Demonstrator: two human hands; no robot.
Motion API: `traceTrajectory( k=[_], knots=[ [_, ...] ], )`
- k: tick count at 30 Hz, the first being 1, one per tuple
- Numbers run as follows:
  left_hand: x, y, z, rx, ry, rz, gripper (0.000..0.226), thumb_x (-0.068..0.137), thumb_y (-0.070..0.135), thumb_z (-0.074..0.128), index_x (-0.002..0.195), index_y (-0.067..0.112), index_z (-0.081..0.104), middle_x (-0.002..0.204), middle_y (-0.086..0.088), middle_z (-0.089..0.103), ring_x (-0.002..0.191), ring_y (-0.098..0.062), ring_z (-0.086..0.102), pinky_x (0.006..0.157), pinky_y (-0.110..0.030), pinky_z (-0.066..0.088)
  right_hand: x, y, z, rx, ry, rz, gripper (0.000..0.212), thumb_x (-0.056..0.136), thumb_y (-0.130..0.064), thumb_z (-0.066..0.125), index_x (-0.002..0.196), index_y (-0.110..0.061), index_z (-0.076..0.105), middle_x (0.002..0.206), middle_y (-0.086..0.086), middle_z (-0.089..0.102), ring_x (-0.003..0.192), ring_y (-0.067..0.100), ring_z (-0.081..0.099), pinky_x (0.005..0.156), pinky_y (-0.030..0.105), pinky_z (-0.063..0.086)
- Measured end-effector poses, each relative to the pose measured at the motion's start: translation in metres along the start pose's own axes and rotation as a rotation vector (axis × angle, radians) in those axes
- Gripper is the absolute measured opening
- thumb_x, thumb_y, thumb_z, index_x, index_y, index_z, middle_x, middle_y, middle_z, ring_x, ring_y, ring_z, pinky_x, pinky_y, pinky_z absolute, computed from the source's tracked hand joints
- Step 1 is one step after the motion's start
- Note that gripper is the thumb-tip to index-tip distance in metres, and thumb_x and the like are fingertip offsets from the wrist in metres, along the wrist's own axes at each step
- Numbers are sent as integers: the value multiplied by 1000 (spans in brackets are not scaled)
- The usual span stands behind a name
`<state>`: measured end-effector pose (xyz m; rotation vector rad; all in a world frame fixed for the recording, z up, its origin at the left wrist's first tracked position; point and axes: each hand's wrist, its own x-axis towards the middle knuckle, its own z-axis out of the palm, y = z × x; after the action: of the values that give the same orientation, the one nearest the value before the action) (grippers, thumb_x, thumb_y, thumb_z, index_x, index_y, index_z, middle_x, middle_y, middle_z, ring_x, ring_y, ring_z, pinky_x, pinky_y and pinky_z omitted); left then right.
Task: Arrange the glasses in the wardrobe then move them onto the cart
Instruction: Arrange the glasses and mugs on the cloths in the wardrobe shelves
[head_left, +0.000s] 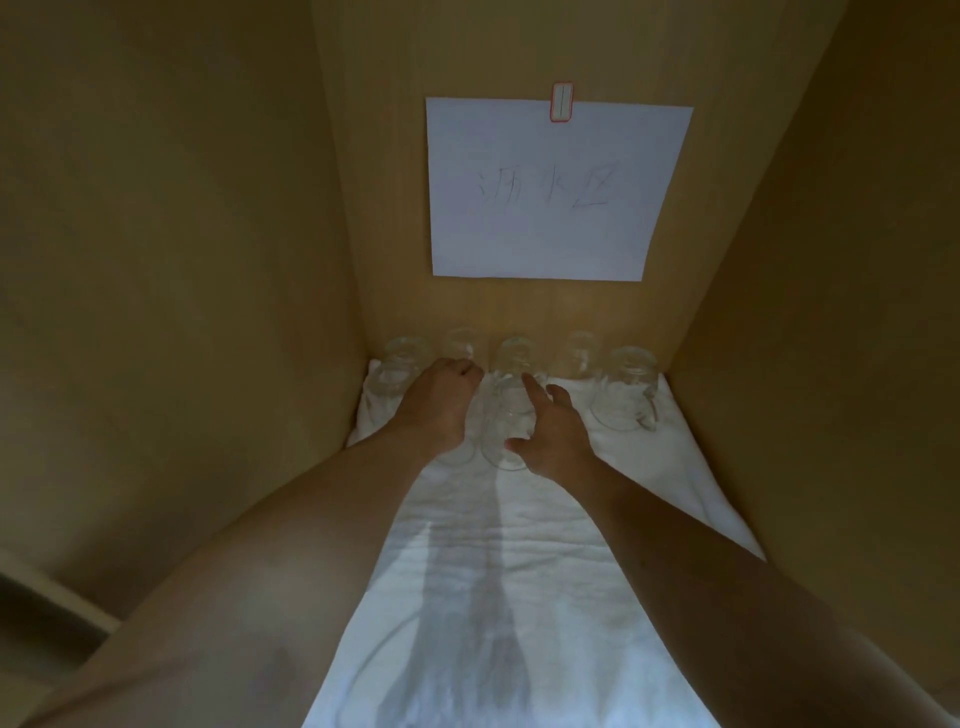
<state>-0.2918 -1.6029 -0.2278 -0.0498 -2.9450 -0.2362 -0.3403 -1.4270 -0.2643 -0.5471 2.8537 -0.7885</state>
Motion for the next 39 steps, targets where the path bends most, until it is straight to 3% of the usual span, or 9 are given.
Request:
traceTrajectory(
  k=[2,5,8,17,22,27,30,39],
  knots=[
    [-3,1,-1,8,-27,17,77,79,-4,70,149,9,43,148,-11,47,135,-29,43,111,-31,37,-6,0,-7,-8,19,9,99,83,-33,81,161,-29,20,160,15,24,138,36,44,110,40,43],
    [-11,6,2,47,-82,-1,93,82,3,71,159,16,22,166,-11,18,153,-32,16,123,-40,19,-16,-1,-17,-63,48,29,96,83,-33,80,160,-27,23,156,15,31,136,35,45,109,38,43],
    [-16,12,4,51,-90,-38,97,84,14,72,161,23,13,169,-6,4,156,-29,0,126,-43,10,-28,-4,-25,-78,58,47,95,82,-33,81,159,-28,25,155,15,33,135,37,45,108,41,45],
    [-37,28,-7,7,-40,-32,77,91,38,65,156,24,26,165,-8,20,151,-37,16,120,-50,25,-71,-12,-31,-139,106,81,93,81,-39,79,158,-22,29,149,15,43,130,36,48,107,41,45],
    [-60,38,-23,0,-5,-16,73,91,42,64,154,21,32,160,-9,28,147,-36,24,116,-49,30,-102,-6,-38,-134,142,105,90,84,-48,75,158,-25,29,152,10,39,135,33,44,108,41,44],
    [-87,62,-47,-17,44,-37,68,88,35,66,150,20,42,152,-9,42,139,-33,37,110,-47,39,-135,-3,-55,-116,195,33,83,88,-43,74,156,-23,33,153,10,42,136,30,44,111,39,40],
    [-104,84,-62,-101,89,-99,64,89,34,67,148,19,46,152,-10,43,141,-34,37,110,-44,40,-158,-2,-68,-103,243,-25,79,88,-40,75,155,-23,37,152,9,44,134,29,47,111,40,40],
    [-177,143,-86,-36,128,-146,68,89,43,65,150,22,42,155,-7,38,144,-32,32,113,-46,35,-236,6,-94,-123,222,-73,78,90,-44,71,156,-26,32,155,5,41,139,29,41,112,41,41]
  ],
)
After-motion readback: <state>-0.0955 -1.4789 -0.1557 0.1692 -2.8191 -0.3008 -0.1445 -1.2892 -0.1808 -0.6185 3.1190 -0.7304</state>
